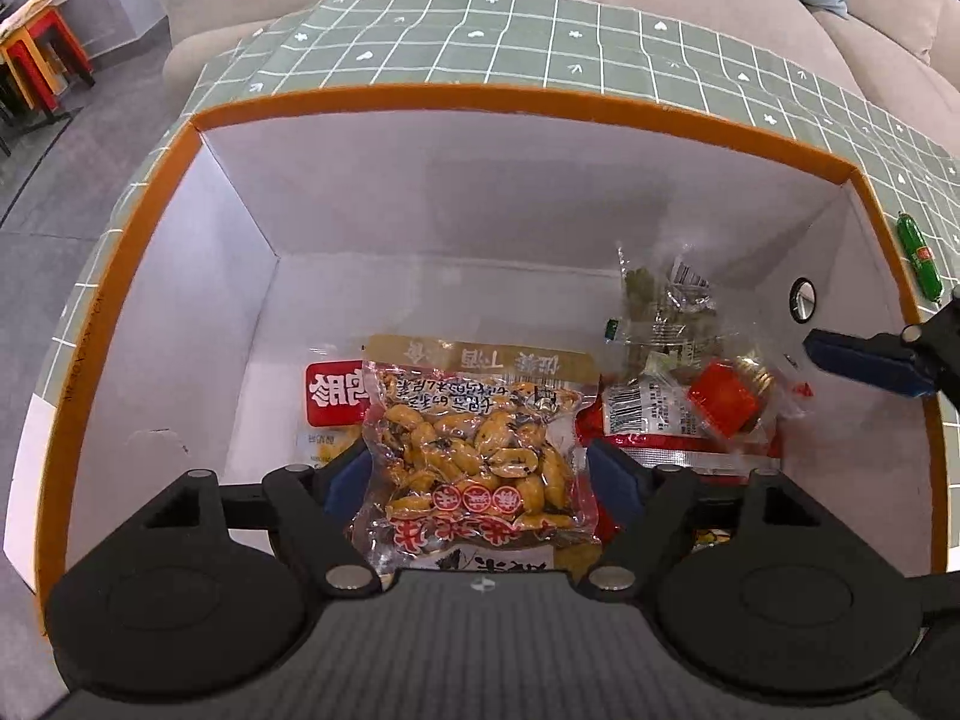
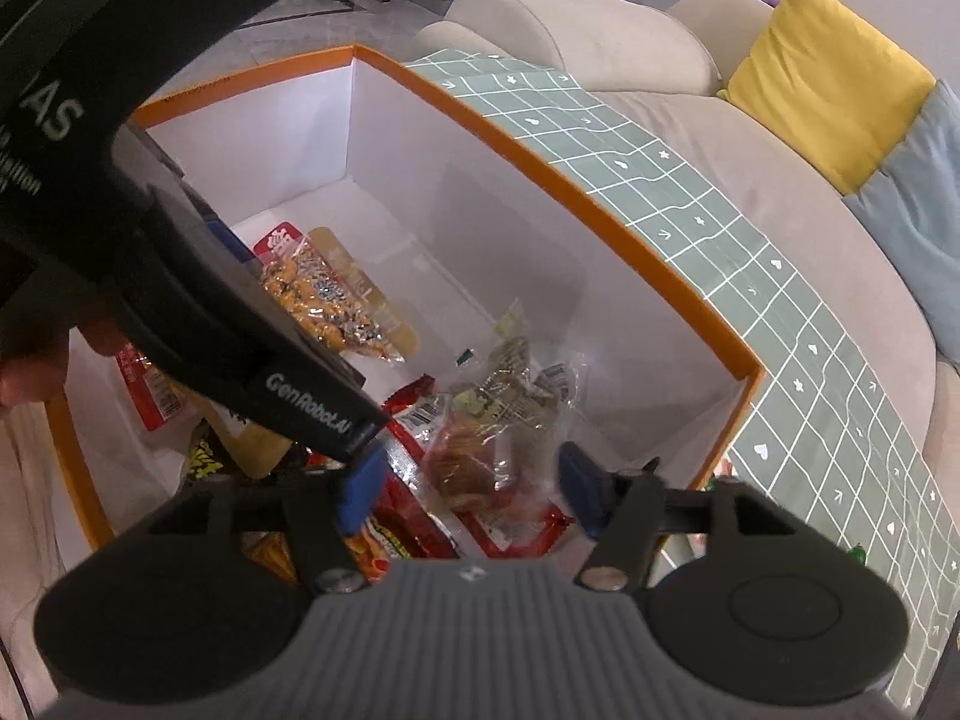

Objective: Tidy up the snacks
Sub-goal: 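Lower the peanut packet and dried-meat bag into the orange box and open both grippers, then move both tools back over the white strip packet and green sausage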

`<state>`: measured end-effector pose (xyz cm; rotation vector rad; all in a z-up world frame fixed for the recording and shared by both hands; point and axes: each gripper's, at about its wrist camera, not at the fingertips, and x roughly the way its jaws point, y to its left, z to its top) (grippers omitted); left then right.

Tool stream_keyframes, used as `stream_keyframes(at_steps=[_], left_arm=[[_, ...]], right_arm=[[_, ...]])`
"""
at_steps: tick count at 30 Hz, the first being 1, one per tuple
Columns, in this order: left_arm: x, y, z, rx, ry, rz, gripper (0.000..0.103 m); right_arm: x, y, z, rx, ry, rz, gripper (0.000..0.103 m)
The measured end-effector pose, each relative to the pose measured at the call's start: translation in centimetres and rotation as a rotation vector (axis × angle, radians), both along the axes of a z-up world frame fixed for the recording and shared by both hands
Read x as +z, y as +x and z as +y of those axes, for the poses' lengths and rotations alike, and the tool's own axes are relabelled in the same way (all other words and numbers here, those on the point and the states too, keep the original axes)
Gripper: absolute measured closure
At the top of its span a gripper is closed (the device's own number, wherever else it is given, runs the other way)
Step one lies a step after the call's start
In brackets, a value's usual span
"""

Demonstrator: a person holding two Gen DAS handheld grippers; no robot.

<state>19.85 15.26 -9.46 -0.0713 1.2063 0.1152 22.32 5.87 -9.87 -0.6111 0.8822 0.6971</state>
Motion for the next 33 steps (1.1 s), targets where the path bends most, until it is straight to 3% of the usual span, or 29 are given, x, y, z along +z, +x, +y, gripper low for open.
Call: stream_keyframes(at_steps=[2, 8, 12, 15, 21, 27, 33], left_arm=[[0.6, -0.3, 0.1, 0.006, -0.002, -0.026, 0.011], [1.9, -1.1, -0.3, 0.000, -0.010, -0.089, 0.010], [2.3, -1.6, 0.0, 0.027, -0.073, -0.121, 0.007], [2.6, -2.0, 0.3, 0.043, -0.112, -0.149, 0.000], [3.8, -2.7, 0.0, 0.054, -0.117, -0.193, 0.000], [6.0, -4.1, -0.9, 0.052, -0.089, -0.265, 0.000], [8.0, -5.4, -2.2, 0.046, -0.155, -0.348, 0.000]], right_arm=[[0.4, -0.3, 0.0, -0.002, -0.001, -0.018, 0.024], [2.4, -1.4, -0.8, -0.010, 0.028, -0.047, 0.014], [3.2, -2.1, -1.7, -0.029, 0.030, -0.064, 0.012], [3.5, -2.6, -2.4, -0.053, 0.033, -0.069, 0.012], [4.0, -2.8, -4.4, -0.122, 0.073, -0.064, 0.012], [5.7, -3.0, -7.2, -0.216, 0.174, -0.062, 0.012], [7.2, -3.9, -10.6, -0.291, 0.246, -0.084, 0.011]])
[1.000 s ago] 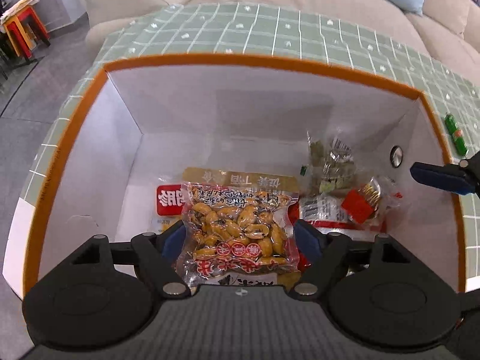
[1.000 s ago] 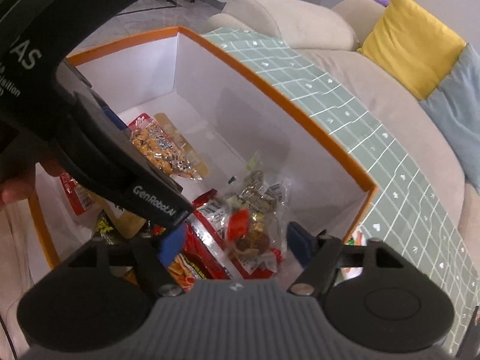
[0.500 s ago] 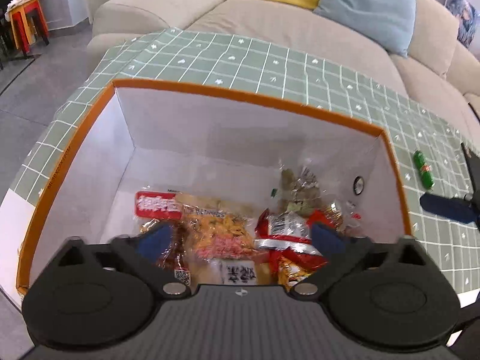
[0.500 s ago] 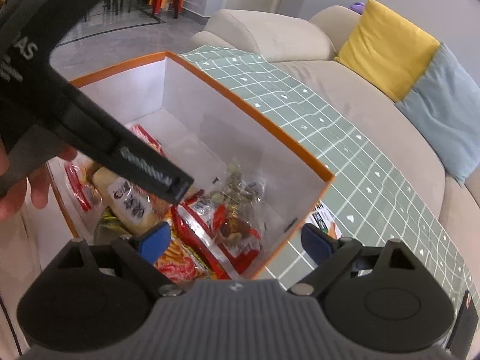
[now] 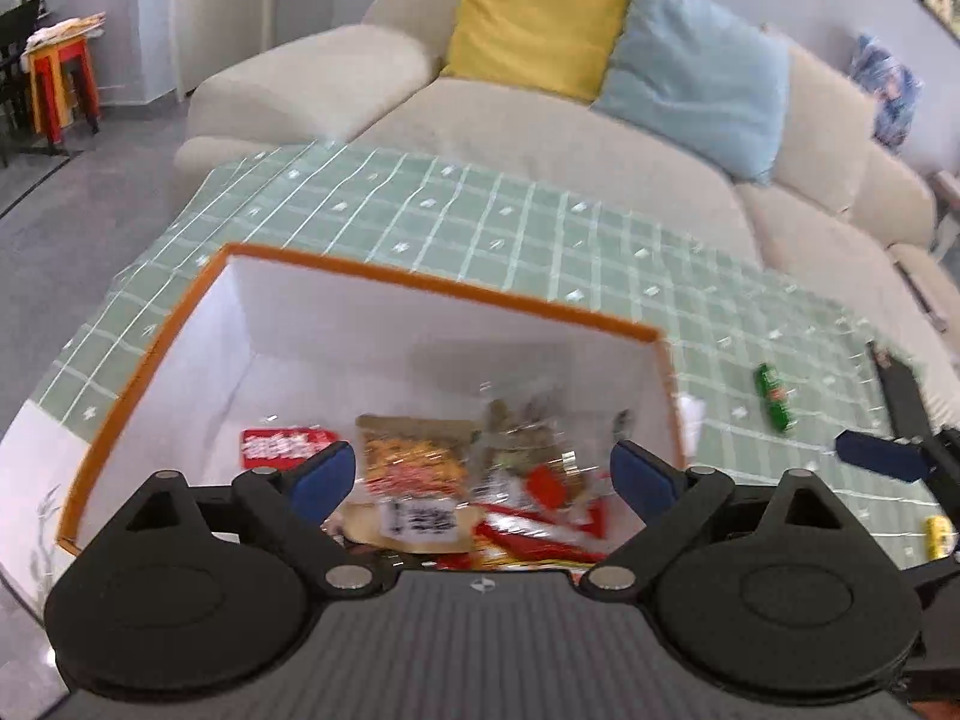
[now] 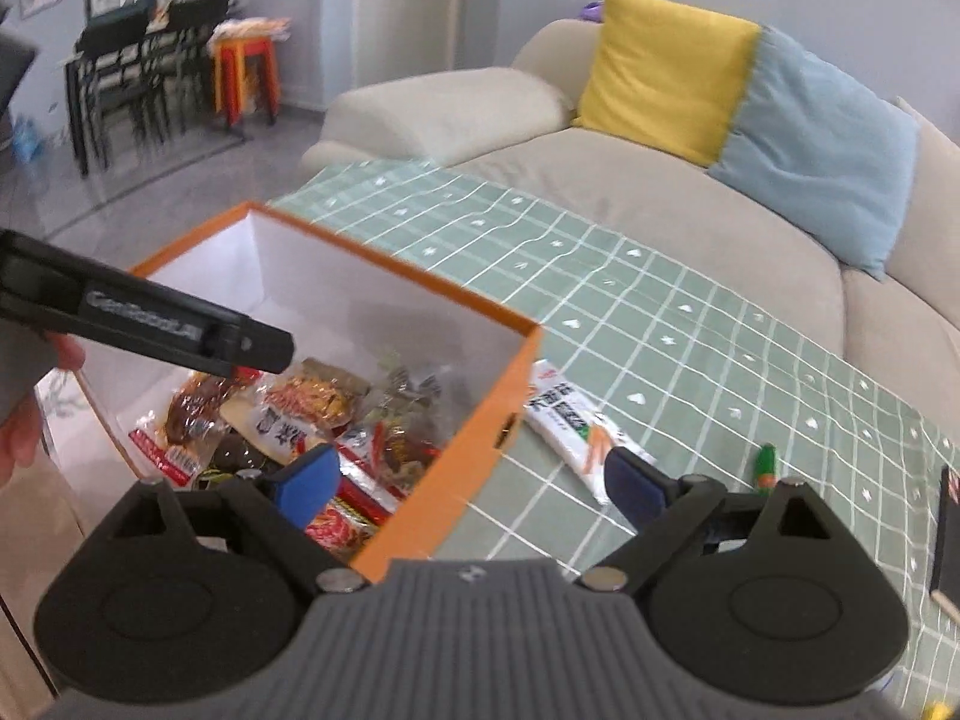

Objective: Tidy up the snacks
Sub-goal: 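Move both tools back over the white strip packet and green sausage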

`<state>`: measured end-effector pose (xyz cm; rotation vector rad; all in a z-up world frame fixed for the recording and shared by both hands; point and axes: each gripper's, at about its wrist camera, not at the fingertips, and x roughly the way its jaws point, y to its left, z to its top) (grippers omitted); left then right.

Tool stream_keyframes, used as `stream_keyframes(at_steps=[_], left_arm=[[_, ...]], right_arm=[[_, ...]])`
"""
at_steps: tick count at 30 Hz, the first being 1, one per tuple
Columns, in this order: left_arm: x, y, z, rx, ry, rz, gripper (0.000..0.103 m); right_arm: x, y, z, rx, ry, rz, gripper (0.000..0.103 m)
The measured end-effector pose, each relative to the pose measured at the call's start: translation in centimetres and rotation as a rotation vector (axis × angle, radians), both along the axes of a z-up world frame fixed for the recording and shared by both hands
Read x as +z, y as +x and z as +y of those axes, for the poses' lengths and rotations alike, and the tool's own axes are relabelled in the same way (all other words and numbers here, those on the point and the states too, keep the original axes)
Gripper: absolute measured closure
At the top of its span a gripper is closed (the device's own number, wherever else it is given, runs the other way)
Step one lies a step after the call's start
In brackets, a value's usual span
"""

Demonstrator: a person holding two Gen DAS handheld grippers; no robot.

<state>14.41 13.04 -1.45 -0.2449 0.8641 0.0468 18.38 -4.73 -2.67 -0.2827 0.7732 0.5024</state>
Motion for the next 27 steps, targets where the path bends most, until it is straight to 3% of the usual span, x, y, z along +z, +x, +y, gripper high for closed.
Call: stream_keyframes(at_steps=[2, 5, 8, 13, 21, 27], left_arm=[[0.5, -0.3, -0.8, -0.021, -0.009, -0.018, 0.000], [1.0, -0.5, -2.4, -0.091, -0.019, -0.027, 0.010], [1.3, -0.7, -4.6, -0.162, -0.003, -0.045, 0.023], [0.9, -1.0, -8.7, -0.272, 0.058, -0.046, 0.032], [-0.9, -1.0, -13.8, -0.425, 0.143, -0.021, 0.034], [-1.4, 1.3, -15.9, -0.409, 0.166, 0.001, 0.036]], right_arm=[[0.3, -0.4, -1.2, -0.017, 0.014, -0.004, 0.011], [0.3, -0.8, -3.2, -0.044, 0.030, -0.001, 0.010], [-0.2, -1.3, -5.2, -0.072, 0.035, 0.007, 0.010], [-1.7, -1.8, -8.8, -0.131, 0.035, 0.023, 0.010], [-4.7, -1.3, -14.3, -0.228, 0.090, 0.055, 0.010], [-6.2, 0.5, -15.6, -0.249, 0.084, 0.084, 0.015]])
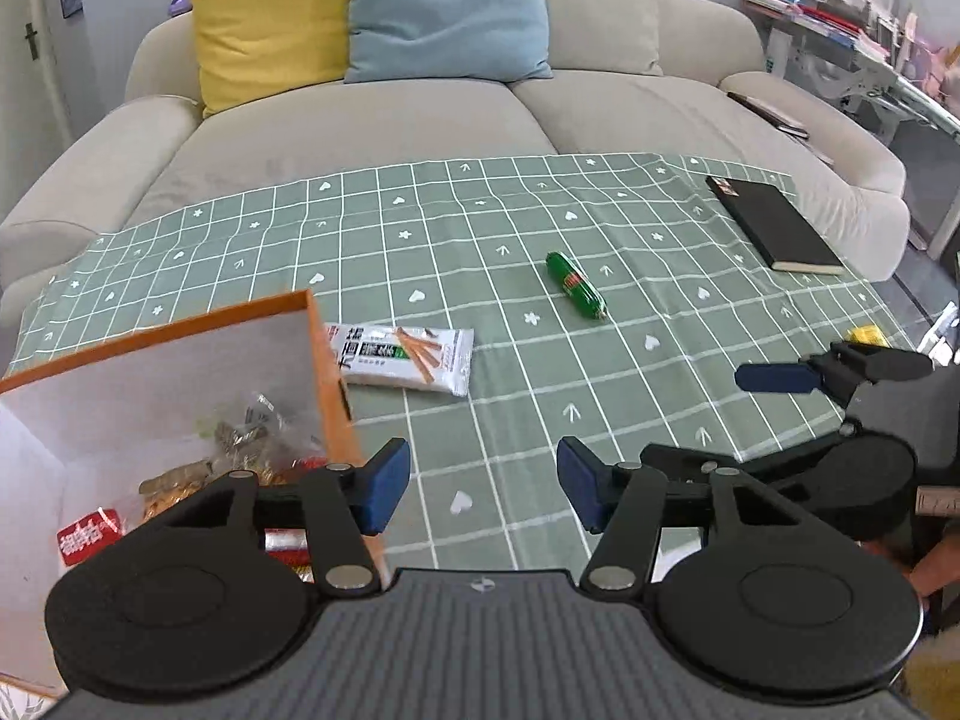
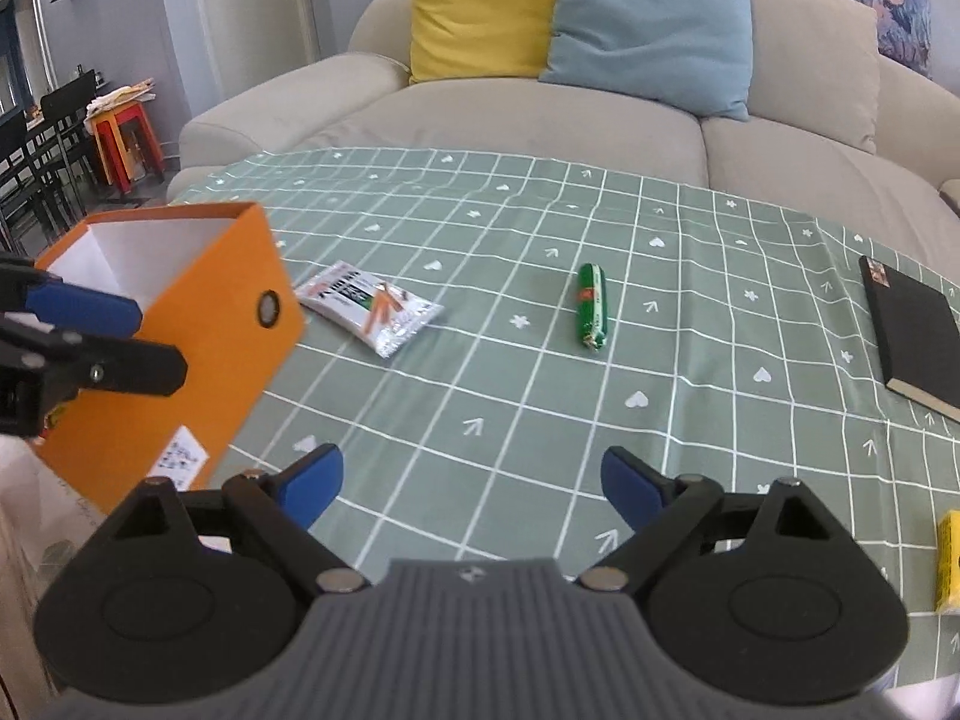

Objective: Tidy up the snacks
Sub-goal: 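Move both tools back over the white strip packet and green sausage, then grasp the green sausage with the right gripper while the left gripper grasps the white strip packet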

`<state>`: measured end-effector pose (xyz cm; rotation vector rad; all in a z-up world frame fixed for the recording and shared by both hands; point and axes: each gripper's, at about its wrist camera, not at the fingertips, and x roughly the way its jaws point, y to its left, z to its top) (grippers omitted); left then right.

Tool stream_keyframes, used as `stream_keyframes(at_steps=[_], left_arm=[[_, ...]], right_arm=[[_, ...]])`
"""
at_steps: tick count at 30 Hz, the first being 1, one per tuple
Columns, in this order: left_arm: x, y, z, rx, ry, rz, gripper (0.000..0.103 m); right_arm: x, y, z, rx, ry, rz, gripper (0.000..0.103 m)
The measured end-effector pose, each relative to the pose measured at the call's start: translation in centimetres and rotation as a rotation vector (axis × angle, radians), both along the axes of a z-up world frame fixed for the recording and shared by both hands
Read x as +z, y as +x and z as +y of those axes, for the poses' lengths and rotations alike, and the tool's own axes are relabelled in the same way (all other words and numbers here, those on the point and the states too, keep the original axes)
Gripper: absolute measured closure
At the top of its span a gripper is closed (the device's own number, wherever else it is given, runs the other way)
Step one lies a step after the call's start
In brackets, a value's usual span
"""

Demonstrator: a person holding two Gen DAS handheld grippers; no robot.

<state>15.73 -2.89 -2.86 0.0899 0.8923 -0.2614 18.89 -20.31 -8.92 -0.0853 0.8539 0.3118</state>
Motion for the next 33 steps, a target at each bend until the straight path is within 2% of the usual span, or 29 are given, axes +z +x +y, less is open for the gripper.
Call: stream_keyframes(at_steps=[2, 6, 18, 23, 28, 30, 33], left_arm=[[-0.2, 0.9, -0.8, 0.019, 0.024, 0.000, 0.036], [-1.4, 3.1, -2.7, 0.062, 0.075, -0.007, 0.036], [-7.1, 7.9, -5.4, 0.176, 0.111, -0.014, 0.035], [-9.0, 9.2, -5.1, 0.228, 0.128, 0.012, 0.032], [-9.9, 10.0, -5.2, 0.224, 0.155, -0.004, 0.030], [-10.2, 10.4, -5.3, 0.226, 0.159, -0.001, 0.030], [-10.5, 10.5, -5.4, 0.225, 0.169, -0.014, 0.030]], right_arm=[[-0.3, 0.9, -0.3, 0.000, -0.014, 0.003, 0.020], [-0.9, 2.8, -1.0, -0.001, -0.046, -0.003, 0.020], [-4.1, 9.1, -3.4, -0.070, -0.121, -0.019, 0.021], [-5.2, 11.4, -4.0, -0.099, -0.103, -0.007, 0.021], [-6.2, 13.4, -3.8, -0.104, -0.086, 0.003, 0.021], [-6.4, 13.9, -3.8, -0.106, -0.071, 0.004, 0.023], [-6.9, 14.6, -3.6, -0.101, -0.062, 0.009, 0.031]])
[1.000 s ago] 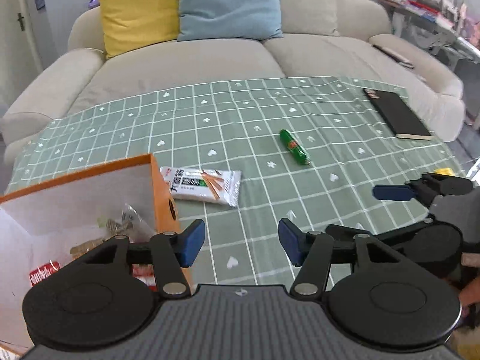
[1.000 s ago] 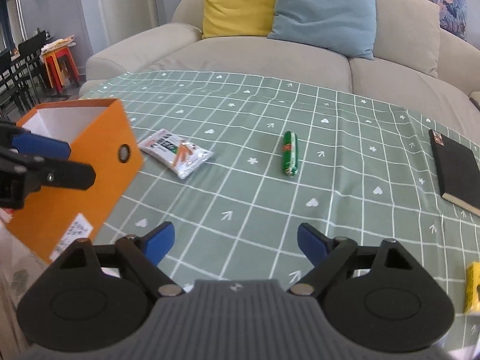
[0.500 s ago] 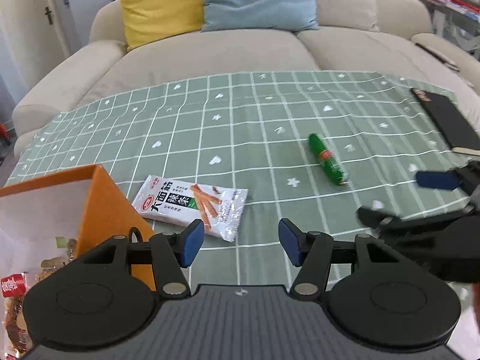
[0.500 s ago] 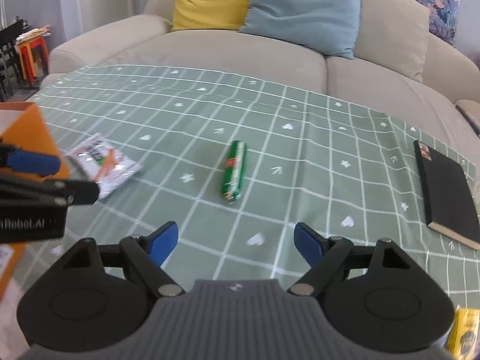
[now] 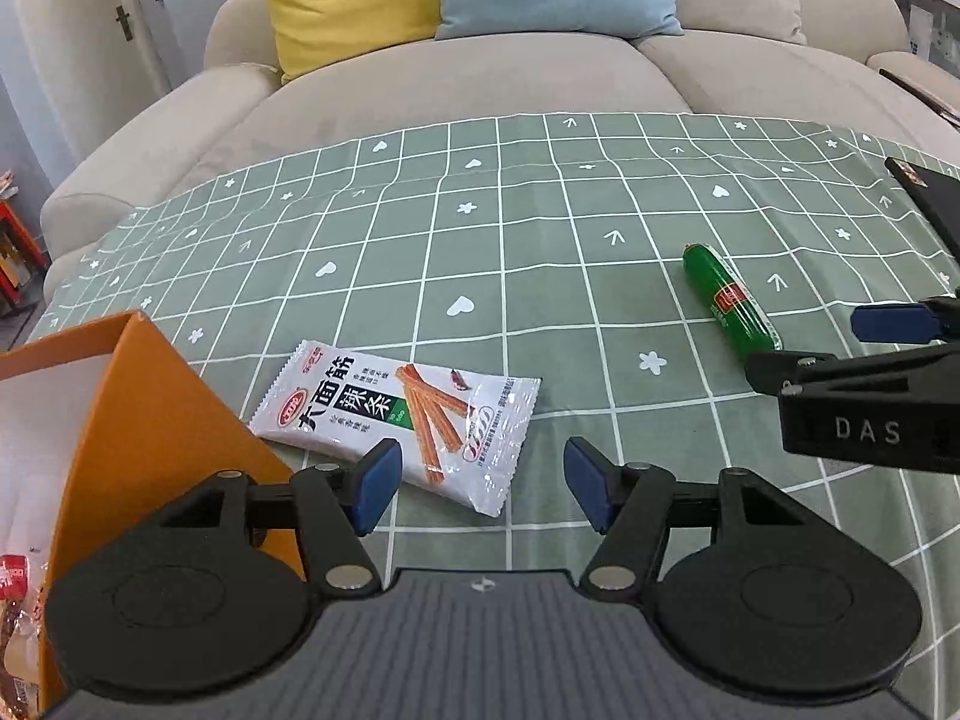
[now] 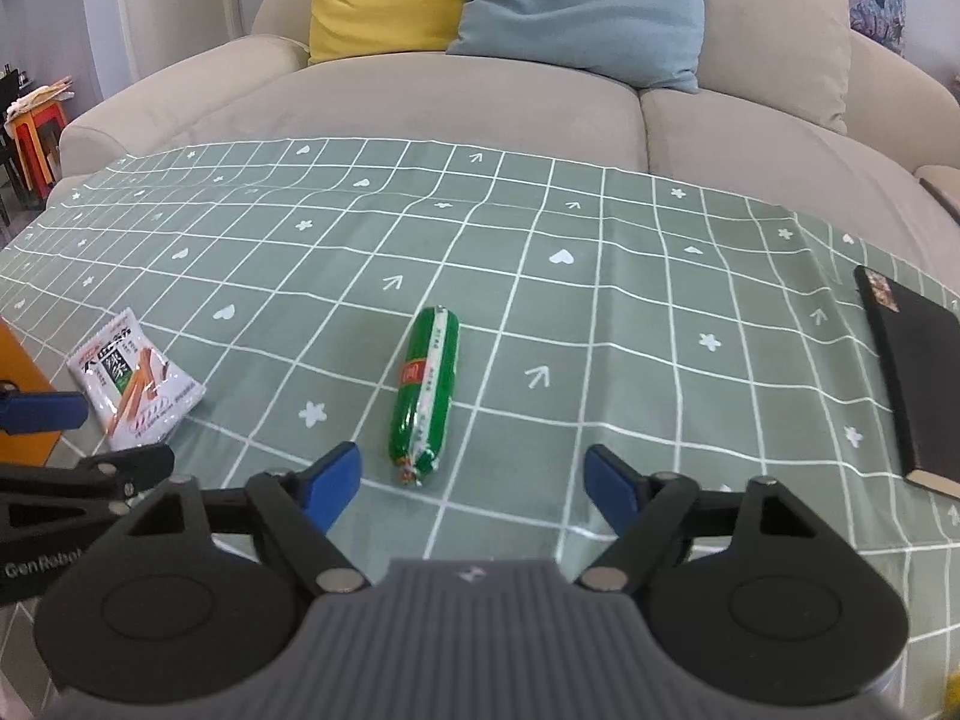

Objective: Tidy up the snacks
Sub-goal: 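Grasp the green sausage with the right gripper while the left gripper grasps the white strip packet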

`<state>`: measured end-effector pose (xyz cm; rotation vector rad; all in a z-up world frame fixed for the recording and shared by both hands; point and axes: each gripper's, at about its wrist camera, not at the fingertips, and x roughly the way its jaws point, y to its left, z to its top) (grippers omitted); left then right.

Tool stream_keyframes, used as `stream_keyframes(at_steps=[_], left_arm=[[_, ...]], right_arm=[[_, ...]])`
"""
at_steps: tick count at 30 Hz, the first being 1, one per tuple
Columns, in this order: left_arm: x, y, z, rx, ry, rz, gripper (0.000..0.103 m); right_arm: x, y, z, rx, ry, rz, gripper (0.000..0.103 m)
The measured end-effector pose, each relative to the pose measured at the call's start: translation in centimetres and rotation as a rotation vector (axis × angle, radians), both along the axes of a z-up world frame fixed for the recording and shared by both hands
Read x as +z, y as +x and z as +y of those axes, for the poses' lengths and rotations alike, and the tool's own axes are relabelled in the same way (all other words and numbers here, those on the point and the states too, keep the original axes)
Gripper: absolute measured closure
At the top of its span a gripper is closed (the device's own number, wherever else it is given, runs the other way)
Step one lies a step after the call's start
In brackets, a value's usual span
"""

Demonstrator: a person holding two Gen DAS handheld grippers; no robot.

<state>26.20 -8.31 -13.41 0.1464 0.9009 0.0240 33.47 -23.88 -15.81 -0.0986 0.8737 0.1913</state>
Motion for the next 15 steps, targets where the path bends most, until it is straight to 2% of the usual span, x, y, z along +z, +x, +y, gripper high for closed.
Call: stream_keyframes(at_steps=[3, 6, 8, 9, 11, 13, 14, 15], left_arm=[[-0.4, 0.2, -0.1, -0.020, 0.013, -0.001, 0.030], [-1.1, 0.4, 0.0, -0.023, 0.014, 0.007, 0.037], [-1.2, 0.3, 0.0, -0.033, 0.019, -0.007, 0.041], [-1.3, 0.3, 0.0, -0.039, 0.021, -0.014, 0.046], [-1.4, 0.2, -0.1, -0.060, 0.028, -0.024, 0.055], [-1.4, 0.0, -0.2, -0.077, 0.040, -0.036, 0.067], [-1.4, -0.1, -0.1, -0.084, 0.043, -0.042, 0.069], [-1.4, -0.1, -0.1, -0.092, 0.033, -0.047, 0.079]], right_arm=[[-0.6, 0.4, 0.0, -0.008, -0.003, 0.008, 0.038], [-0.9, 0.4, -0.2, 0.004, 0.015, 0.013, 0.048], [-1.0, 0.3, 0.0, 0.016, 0.010, 0.006, 0.065], [-0.9, 0.3, 0.0, 0.022, 0.013, 0.005, 0.070], [-0.8, 0.2, 0.0, 0.033, 0.029, 0.009, 0.089], [-0.8, 0.1, 0.0, 0.037, 0.040, 0.013, 0.093], [-0.8, 0.0, -0.1, 0.039, 0.045, 0.015, 0.096], [-0.8, 0.0, -0.1, 0.040, 0.052, 0.017, 0.098]])
